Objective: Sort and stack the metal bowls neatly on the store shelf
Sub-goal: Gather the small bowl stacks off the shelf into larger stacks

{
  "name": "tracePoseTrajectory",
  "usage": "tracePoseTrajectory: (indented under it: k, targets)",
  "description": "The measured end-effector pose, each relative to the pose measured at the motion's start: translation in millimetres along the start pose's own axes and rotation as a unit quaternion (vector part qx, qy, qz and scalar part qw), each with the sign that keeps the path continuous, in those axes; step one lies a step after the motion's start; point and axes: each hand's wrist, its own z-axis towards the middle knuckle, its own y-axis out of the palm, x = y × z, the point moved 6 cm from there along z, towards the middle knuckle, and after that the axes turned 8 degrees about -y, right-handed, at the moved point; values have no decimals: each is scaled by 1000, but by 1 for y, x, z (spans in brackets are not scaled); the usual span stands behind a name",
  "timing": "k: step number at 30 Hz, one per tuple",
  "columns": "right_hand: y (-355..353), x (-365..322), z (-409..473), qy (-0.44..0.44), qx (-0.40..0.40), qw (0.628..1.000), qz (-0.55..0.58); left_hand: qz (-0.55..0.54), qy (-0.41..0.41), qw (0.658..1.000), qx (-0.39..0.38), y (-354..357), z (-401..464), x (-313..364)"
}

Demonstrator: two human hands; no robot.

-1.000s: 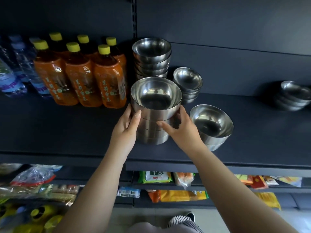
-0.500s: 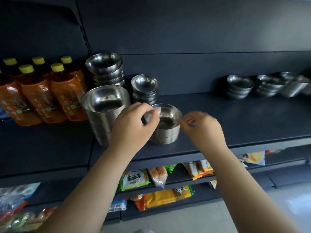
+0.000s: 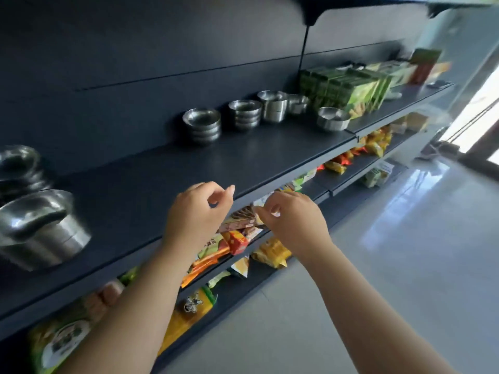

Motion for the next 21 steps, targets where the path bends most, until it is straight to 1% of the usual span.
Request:
tracePoseTrajectory:
  k: [4,8,16,21]
  targets:
    - [-9,49,2,15,0,1000,-13,-4,-34,999,-38,47,9,8]
    - [-9,81,25,7,3,1000,-10,10,-63,997,-47,73,32,1]
    - [13,115,125,-18,-47,999,-20,22,-144,989,-15,102,121,-37]
    - [29,122,203,-38,-78,996,-26,12,-224,974,18,112,171,-67]
